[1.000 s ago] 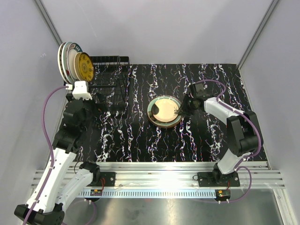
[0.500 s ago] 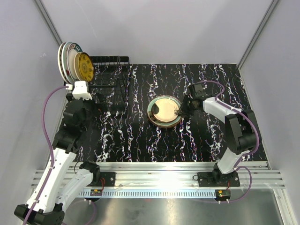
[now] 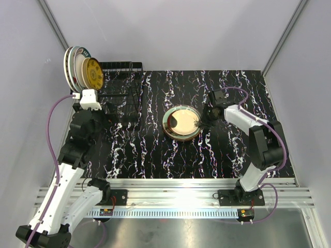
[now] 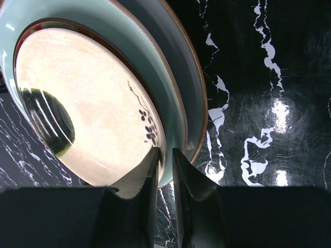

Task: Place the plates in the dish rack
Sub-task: Grab a plate with the right arm

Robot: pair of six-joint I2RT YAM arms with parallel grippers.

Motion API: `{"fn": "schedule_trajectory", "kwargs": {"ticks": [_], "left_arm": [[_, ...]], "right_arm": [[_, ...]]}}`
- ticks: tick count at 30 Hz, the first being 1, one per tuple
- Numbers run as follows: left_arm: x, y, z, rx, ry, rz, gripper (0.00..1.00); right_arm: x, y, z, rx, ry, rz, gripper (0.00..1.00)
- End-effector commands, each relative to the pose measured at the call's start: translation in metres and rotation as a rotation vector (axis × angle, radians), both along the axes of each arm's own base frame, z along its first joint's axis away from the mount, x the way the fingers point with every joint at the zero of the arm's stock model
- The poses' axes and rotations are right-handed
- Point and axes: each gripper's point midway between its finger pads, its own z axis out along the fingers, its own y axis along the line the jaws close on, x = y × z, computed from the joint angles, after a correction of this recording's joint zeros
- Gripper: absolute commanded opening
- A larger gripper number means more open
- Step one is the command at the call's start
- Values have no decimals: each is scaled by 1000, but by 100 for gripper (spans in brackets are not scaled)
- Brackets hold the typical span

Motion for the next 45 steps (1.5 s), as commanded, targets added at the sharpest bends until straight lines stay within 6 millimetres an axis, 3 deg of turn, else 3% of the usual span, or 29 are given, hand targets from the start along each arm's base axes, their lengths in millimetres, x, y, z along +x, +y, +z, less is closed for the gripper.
{"fn": "schedule_trajectory", "kwargs": {"ticks": [1, 3, 7, 19, 22, 34, 43, 45], "left_arm": [[1, -1, 19, -11, -68, -1, 99], [1, -1, 18, -12, -65, -2, 99], [1, -2, 19, -13, -68, -5, 99], [-1, -2, 21, -16, -77, -8, 99], [-2, -2, 21, -16, -77, -8, 99], [1, -2, 18, -14, -70, -5, 99], [6, -7, 8, -21, -40, -16, 99], [8, -16, 4, -27, -22, -58, 99]], "right_arm": [[-1, -7, 14, -60, -22, 15, 22], [-3, -7, 14, -61, -18, 17, 22], [-3, -7, 18, -59, -19, 17, 13], [-4, -18, 36, -115, -40, 16, 13], [-5, -18, 40, -107, -48, 13, 7], [-8, 16, 67, 169, -173, -35, 0], [-14, 15, 83, 235, -262, -70, 0], [-20, 18, 89, 267, -284, -53, 0]]}}
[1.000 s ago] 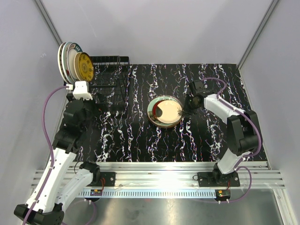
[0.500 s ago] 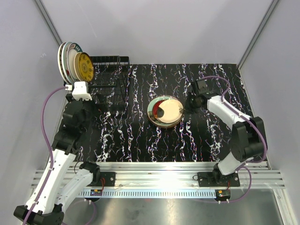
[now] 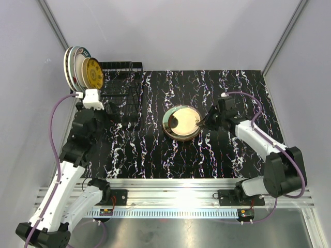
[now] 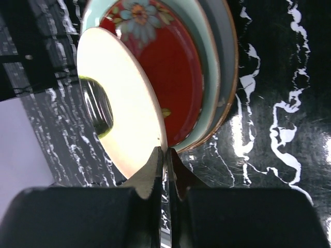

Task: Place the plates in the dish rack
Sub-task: Grab a plate with the right arm, then pass the plate from the right arm to the left

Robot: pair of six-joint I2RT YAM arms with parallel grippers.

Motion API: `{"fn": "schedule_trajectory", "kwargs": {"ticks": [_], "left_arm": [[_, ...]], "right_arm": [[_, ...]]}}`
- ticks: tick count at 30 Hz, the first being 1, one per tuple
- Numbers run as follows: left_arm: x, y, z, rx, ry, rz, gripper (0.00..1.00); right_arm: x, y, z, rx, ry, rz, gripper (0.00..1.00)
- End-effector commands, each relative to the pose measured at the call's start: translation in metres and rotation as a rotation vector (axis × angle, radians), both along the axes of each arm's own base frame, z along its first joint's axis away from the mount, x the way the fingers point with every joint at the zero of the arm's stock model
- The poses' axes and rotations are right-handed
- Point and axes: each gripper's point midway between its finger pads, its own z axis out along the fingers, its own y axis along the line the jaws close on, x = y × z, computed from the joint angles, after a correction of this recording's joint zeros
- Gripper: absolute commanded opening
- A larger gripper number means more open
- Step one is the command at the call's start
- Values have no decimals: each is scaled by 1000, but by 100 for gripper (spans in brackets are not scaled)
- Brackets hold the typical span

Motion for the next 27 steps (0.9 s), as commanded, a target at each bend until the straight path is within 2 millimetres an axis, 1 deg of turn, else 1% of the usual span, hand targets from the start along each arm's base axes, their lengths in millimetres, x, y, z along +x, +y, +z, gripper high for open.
{"fn": "schedule_trajectory", "kwargs": {"ticks": [1, 2, 3, 4, 5, 6, 7, 8, 9, 10, 11, 13, 14, 18, 19, 21, 22, 23, 24, 25, 26, 27], "left_arm": [[8, -15, 7, -33, -31, -60, 99], [9, -25, 4, -43, -19, -106, 99], [10, -30, 4, -63, -14, -129, 99], [10, -35, 3, -75, -13, -151, 99], [10, -46, 1, -109, -1, -201, 99], [9, -52, 1, -115, 1, -233, 99], [11, -59, -1, -144, 8, -257, 99], [7, -75, -1, -175, 17, -345, 99], [5, -83, -2, -216, 28, -373, 99], [7, -91, -6, -236, 37, -404, 99], [4, -101, -8, -257, 55, -462, 99], [3, -112, -10, -290, 78, -508, 99], [1, -122, -16, -303, 107, -564, 99], [-5, -145, -22, -341, 171, -688, 98], [-3, -150, -32, -350, 222, -702, 94], [-7, -160, -38, -390, 270, -756, 90], [-4, -164, -42, -406, 286, -772, 88], [-7, -169, -44, -421, 298, -801, 84], [-7, -172, -45, -440, 306, -814, 82], [-6, -175, -48, -451, 321, -826, 81], [-11, -179, -49, -470, 336, -851, 80], [-11, -182, -47, -479, 327, -871, 79]], "right_arm": [[10, 16, 43, 115, -161, 20, 0], [8, 17, 45, 124, -173, 30, 0], [2, 18, 49, 140, -184, 46, 0], [2, 19, 52, 149, -201, 54, 0], [-4, 21, 55, 169, -215, 74, 0], [-8, 23, 55, 179, -211, 87, 0], [-9, 25, 59, 196, -233, 100, 0], [-15, 28, 65, 223, -245, 126, 0], [-19, 29, 63, 231, -242, 135, 0], [-21, 30, 65, 243, -253, 145, 0], [-27, 32, 73, 261, -274, 167, 0], [-32, 32, 76, 269, -293, 186, 0], [-37, 33, 84, 279, -312, 200, 0], [-49, 34, 97, 295, -346, 240, 0], [-52, 35, 99, 298, -346, 251, 0], [-58, 38, 105, 309, -359, 284, 0], [-59, 39, 108, 309, -366, 292, 0], [-61, 40, 110, 310, -372, 304, 0], [-62, 41, 110, 308, -378, 314, 0], [-64, 44, 111, 310, -381, 330, 0], [-64, 46, 112, 309, -383, 343, 0], [-65, 48, 112, 307, -385, 352, 0]]}}
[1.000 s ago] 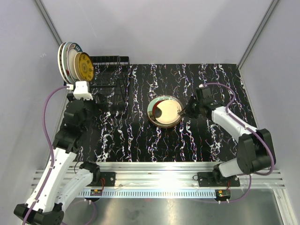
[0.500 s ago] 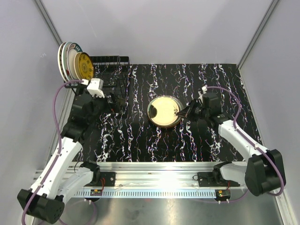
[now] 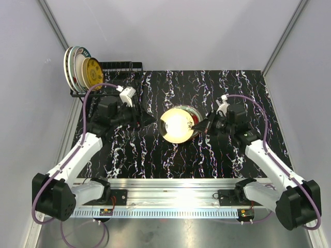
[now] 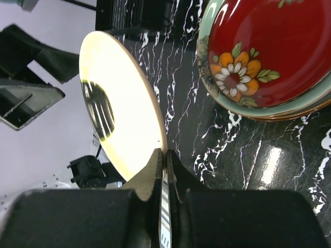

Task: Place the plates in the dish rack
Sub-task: Pass the plate from the right arm to the left

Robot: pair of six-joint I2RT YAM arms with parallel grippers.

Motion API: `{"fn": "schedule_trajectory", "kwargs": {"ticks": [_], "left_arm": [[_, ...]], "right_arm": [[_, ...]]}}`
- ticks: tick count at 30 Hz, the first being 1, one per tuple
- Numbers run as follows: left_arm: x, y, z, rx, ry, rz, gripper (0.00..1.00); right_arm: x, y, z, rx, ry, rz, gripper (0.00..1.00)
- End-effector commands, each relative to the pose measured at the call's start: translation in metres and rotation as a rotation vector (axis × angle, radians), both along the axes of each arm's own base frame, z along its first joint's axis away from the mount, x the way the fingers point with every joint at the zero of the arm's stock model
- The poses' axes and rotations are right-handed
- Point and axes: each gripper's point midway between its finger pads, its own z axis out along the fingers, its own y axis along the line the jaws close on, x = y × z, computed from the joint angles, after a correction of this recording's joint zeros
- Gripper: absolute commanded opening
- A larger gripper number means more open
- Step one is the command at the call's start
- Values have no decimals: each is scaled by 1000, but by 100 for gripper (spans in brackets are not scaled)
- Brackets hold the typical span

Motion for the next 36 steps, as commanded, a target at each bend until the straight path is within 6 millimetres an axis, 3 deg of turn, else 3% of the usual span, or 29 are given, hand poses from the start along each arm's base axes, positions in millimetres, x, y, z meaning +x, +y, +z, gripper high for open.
{"fn": "schedule_trajectory", "kwargs": {"ticks": [1, 7, 9, 14, 15, 18, 26, 27, 30, 36], "left_arm": [[-11, -23, 28, -130, -46, -135, 79], [-15, -31, 16, -163, 38, -186, 67], [-12, -31, 12, -154, 51, -179, 51], [-6, -27, -5, -91, 104, -144, 36], [-6, -27, -8, -88, 117, -147, 28], [-8, -28, -8, -87, 122, -162, 14], [-9, -30, -3, -95, 116, -183, 0], [-9, -29, -4, -87, 115, -175, 0], [-1, -22, -3, -48, 90, -113, 0], [17, 10, 2, 86, -4, 74, 0]], "right_arm": [[-6, 16, 28, 33, -101, 93, 0], [-8, 36, 30, 13, -120, 150, 0], [-8, 40, 30, 12, -122, 155, 0], [-4, 44, 32, 17, -131, 153, 0], [-3, 44, 31, 14, -131, 155, 0], [-1, 45, 28, 6, -125, 150, 0], [3, 45, 21, -2, -111, 140, 1], [4, 46, 20, -3, -108, 141, 10], [4, 45, 16, -13, -97, 139, 23], [-2, 34, 9, -62, -99, 120, 34]]}}
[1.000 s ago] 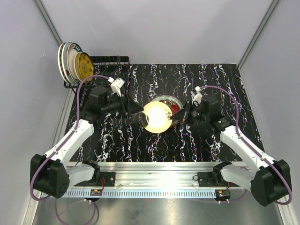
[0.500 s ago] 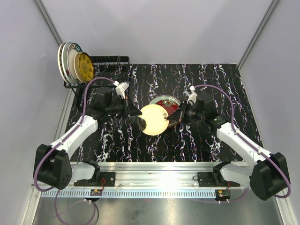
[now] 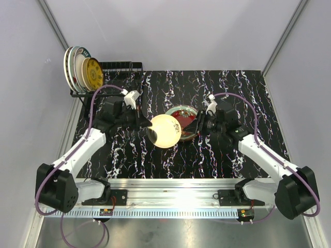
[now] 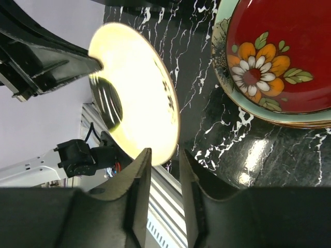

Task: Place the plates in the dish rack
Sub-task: Pass the plate from the right arm to the left, then insert the plate into the dish rack

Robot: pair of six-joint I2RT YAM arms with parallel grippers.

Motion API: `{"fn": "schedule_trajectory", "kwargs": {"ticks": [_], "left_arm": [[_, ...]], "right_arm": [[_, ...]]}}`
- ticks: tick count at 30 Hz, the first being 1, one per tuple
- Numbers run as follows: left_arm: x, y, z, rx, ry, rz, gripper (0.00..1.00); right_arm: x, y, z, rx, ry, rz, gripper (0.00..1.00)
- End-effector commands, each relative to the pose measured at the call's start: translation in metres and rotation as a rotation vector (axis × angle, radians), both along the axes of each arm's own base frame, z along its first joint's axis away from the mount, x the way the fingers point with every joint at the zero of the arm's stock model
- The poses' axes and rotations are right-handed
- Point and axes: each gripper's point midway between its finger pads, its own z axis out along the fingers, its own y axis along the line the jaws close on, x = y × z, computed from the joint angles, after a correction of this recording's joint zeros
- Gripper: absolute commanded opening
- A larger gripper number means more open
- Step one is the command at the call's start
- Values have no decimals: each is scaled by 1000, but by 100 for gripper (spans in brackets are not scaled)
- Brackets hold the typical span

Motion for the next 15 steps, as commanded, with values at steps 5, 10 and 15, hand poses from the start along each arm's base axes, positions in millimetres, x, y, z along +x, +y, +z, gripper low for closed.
{"fn": "schedule_trajectory", "kwargs": {"ticks": [5, 10, 15], "left_arm": [[30, 42, 50, 143, -246, 223, 0], [34, 69, 101, 201, -378, 346, 0], [37, 105, 168, 268, -501, 516, 0]], "right_arm": [[-3, -8, 16, -24, -96, -13, 38], [-8, -14, 3, -64, -105, -12, 30], [-6, -22, -16, -104, -103, -40, 4]]}}
